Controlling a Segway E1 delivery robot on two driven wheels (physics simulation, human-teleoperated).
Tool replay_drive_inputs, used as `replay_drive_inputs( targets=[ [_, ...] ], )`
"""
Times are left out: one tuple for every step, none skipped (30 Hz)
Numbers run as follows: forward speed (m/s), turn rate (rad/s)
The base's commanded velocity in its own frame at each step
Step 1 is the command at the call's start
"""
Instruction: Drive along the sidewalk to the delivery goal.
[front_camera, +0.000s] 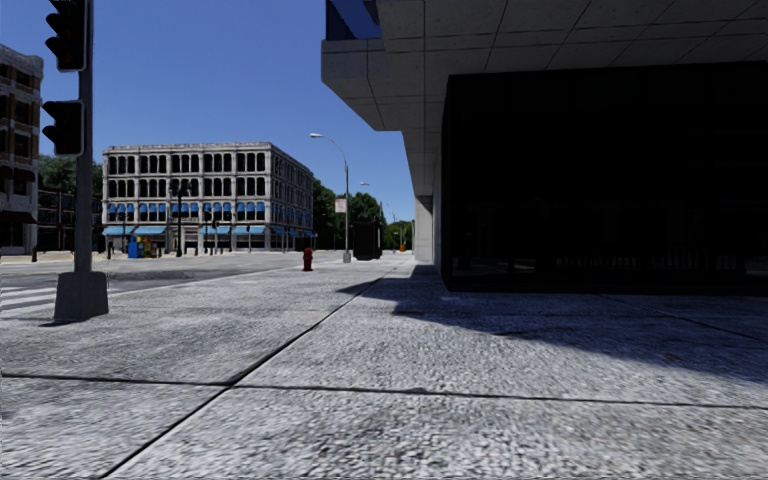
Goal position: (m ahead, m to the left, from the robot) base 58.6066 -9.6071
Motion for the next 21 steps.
replay_drive_inputs(
  targets=[
    [1.98,0.00],
    [1.98,0.00],
    [1.98,0.00],
    [1.98,0.00],
    [1.98,0.00],
    [1.98,0.00],
    [1.98,0.00],
    [1.98,0.00],
    [1.98,0.00],
    [1.98,0.00],
    [1.98,0.00],
    [1.98,0.00],
    [1.98,0.07],
    [1.98,0.20],
    [1.98,0.20],
    [1.98,0.32],
    [1.98,0.36],
    [1.98,0.37],
    [1.98,0.37],
    [1.98,0.37],
    [1.98,0.37]
  ],
)
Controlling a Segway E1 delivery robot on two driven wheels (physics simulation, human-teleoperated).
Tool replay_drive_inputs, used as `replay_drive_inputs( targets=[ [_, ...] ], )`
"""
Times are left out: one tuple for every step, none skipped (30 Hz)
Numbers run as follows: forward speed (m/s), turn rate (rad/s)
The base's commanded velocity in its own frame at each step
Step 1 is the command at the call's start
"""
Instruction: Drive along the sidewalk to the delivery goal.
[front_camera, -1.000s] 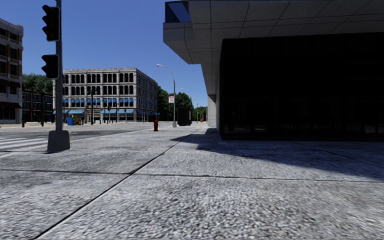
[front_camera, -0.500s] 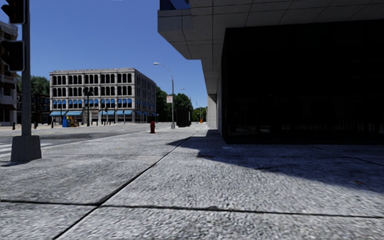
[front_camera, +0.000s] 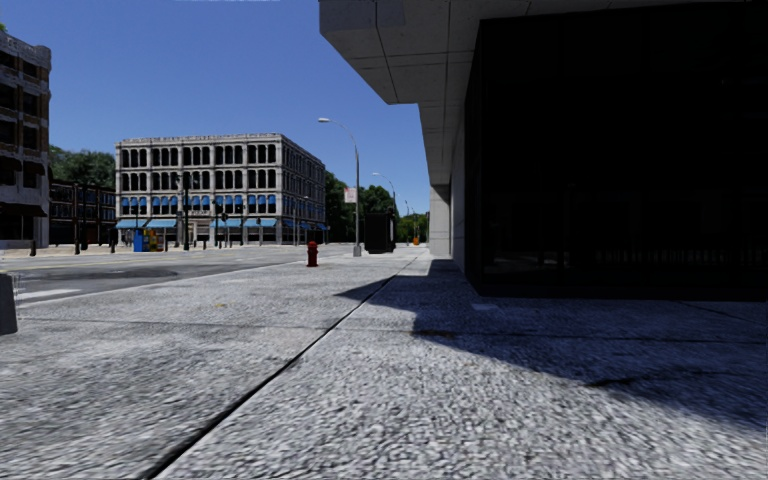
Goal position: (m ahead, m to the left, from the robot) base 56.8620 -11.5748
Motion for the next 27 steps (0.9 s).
replay_drive_inputs(
  targets=[
    [1.98,0.37],
    [1.98,0.37],
    [1.98,0.37],
    [1.98,0.37],
    [1.98,0.37],
    [1.98,0.37],
    [1.98,0.37],
    [1.98,0.37],
    [1.98,0.28],
    [1.98,0.28],
    [1.98,0.09],
    [1.98,0.00],
    [1.98,0.00],
    [1.98,0.00],
    [1.98,0.00],
    [1.98,0.00],
    [1.98,0.00],
    [1.98,0.00],
    [1.98,0.00],
    [1.98,0.00],
    [1.98,0.00],
    [1.98,0.00],
    [1.98,0.00],
    [1.98,0.00],
    [1.98,0.00],
    [1.98,0.00],
    [1.98,0.00]
  ],
)
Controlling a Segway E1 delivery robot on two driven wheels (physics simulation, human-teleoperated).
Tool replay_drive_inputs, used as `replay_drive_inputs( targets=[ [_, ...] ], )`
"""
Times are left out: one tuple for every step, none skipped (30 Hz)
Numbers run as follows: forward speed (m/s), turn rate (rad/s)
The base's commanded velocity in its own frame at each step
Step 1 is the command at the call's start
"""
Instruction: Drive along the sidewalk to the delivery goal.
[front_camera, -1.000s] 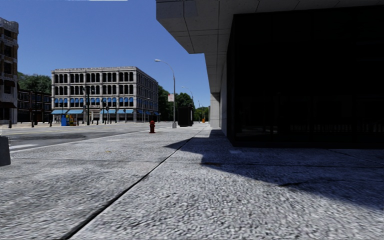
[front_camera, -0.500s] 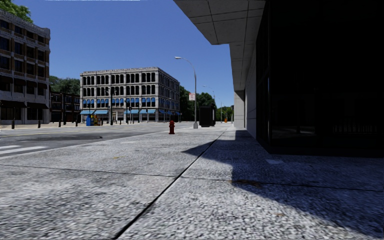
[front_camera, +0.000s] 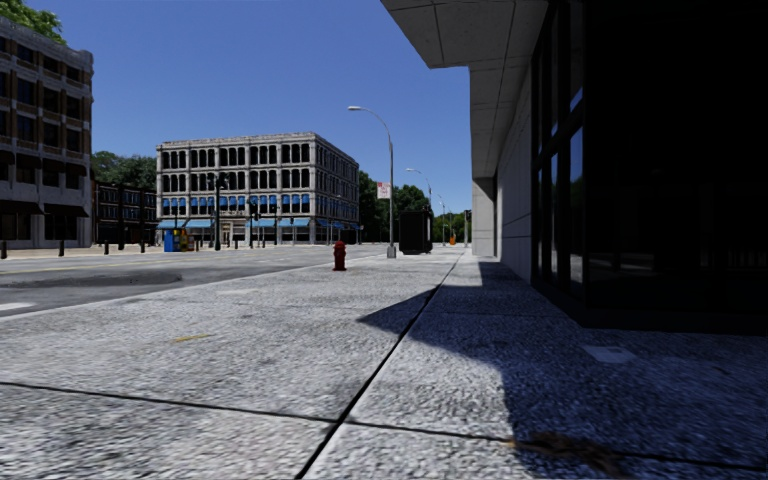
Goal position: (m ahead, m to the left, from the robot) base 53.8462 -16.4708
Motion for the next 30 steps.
replay_drive_inputs(
  targets=[
    [1.98,0.00],
    [1.98,0.00],
    [1.98,0.00],
    [1.98,0.00],
    [1.98,0.00],
    [1.98,0.00],
    [1.98,0.00],
    [1.98,0.00],
    [1.98,0.00],
    [1.98,0.00],
    [1.98,0.00],
    [1.98,0.00],
    [1.98,0.00],
    [1.98,0.00],
    [1.98,0.00],
    [1.98,0.00],
    [1.98,0.00],
    [1.98,0.00],
    [1.98,0.00],
    [1.98,0.00],
    [1.98,0.00],
    [1.98,0.00],
    [1.98,0.00],
    [1.98,0.00],
    [1.98,0.00],
    [1.98,0.00],
    [1.98,-0.17],
    [1.98,-0.40],
    [1.98,-0.51],
    [1.98,-0.51]
  ],
)
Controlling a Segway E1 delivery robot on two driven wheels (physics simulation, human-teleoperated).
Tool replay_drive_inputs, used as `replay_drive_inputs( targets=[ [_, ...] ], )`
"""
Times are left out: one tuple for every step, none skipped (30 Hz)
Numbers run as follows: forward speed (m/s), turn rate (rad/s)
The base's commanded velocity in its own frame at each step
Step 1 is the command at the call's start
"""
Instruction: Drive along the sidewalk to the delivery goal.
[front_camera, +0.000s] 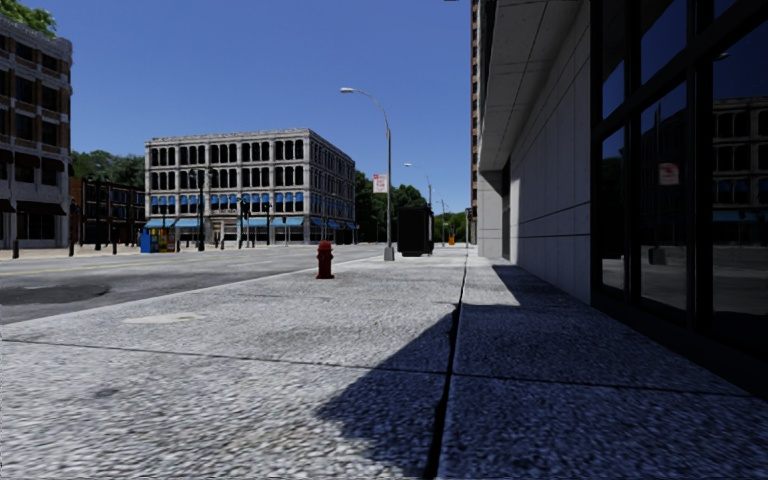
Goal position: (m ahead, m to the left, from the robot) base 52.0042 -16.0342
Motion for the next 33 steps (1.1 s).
replay_drive_inputs(
  targets=[
    [1.98,-0.55],
    [1.98,-0.47],
    [1.98,-0.04],
    [1.98,-0.04],
    [1.98,0.00],
    [1.98,0.00],
    [1.98,0.00],
    [1.98,0.00],
    [1.98,0.00],
    [1.98,0.00],
    [1.98,0.00],
    [1.98,0.00],
    [1.98,0.00],
    [1.98,0.00],
    [1.98,-0.16],
    [1.98,-0.20],
    [1.98,-0.20],
    [1.98,-0.23],
    [1.98,-0.28],
    [1.98,-0.31],
    [1.98,-0.31],
    [1.98,-0.31],
    [1.98,-0.32],
    [1.98,-0.18],
    [1.98,-0.18],
    [1.98,0.00],
    [1.98,0.00],
    [1.98,0.00],
    [1.98,0.00],
    [1.98,0.00],
    [1.98,0.00],
    [1.98,0.00],
    [1.98,0.00]
  ],
)
